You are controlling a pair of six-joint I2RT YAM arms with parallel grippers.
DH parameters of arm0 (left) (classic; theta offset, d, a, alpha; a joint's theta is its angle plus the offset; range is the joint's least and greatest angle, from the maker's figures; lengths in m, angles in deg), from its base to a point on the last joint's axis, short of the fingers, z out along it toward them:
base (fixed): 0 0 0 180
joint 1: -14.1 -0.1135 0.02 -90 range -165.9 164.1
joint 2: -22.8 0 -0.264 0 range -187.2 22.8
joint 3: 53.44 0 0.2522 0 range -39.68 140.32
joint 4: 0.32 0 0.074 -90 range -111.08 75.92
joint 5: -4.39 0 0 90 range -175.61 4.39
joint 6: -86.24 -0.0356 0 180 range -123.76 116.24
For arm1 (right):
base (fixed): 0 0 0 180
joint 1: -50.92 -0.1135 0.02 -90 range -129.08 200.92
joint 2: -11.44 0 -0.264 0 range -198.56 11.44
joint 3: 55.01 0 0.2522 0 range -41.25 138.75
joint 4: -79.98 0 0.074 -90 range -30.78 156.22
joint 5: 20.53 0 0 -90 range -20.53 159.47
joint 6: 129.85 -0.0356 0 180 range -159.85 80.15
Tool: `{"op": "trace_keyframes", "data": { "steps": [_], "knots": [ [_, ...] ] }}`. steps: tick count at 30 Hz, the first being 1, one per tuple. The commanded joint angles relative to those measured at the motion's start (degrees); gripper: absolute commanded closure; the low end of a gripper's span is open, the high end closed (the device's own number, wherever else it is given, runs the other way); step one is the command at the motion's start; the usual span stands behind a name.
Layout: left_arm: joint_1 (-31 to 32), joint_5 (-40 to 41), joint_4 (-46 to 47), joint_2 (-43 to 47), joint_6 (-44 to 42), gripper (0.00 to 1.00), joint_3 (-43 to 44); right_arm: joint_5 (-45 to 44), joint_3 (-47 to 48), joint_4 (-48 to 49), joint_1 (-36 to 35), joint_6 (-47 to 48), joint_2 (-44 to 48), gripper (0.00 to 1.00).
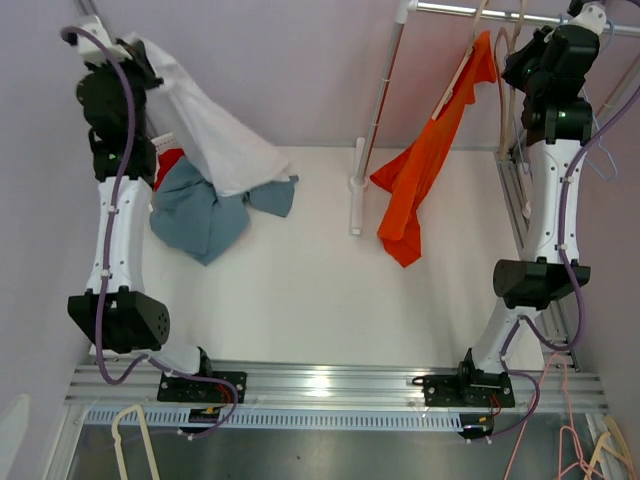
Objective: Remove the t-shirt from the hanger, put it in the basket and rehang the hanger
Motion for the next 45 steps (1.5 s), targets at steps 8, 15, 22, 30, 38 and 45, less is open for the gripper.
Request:
{"op": "trace_keyframes", "data": {
  "steps": [8, 15, 22, 30, 38, 45],
  "knots": [
    [-0.26, 18.74, -0.82, 1.42, 2.89, 0.99, -14.75, -3.58, -5.2, 5.09, 0.51, 0.61, -0.28, 1.0],
    [-3.24, 21.67, -15.59, -4.04, 10.16, 0.99, -10.78, -4.64, -13.2, 6.75, 0.43, 1.32, 4.19, 1.0],
    [-7.47, 9.1, -28.07, -10.62, 18.63, 0.99, -9.12, -4.74, -16.47, 6.94, 0.43, 1.4, 8.25, 1.0],
    [-7.38, 2.24, -35.37, -26.17, 16.52, 0.99, -2.62, -5.17, -17.96, 4.12, 0.43, 1.14, 12.11, 0.73],
    [-7.38, 0.12, -40.2, -32.24, 15.55, 0.68, 3.62, -2.81, -17.44, 2.19, -0.63, 1.23, 16.86, 0.64],
    [-6.68, -2.35, -45.06, -30.33, 16.87, 0.01, 9.61, 2.74, -11.46, -2.29, -2.03, 0.0, 14.41, 0.59]
  ]
}}
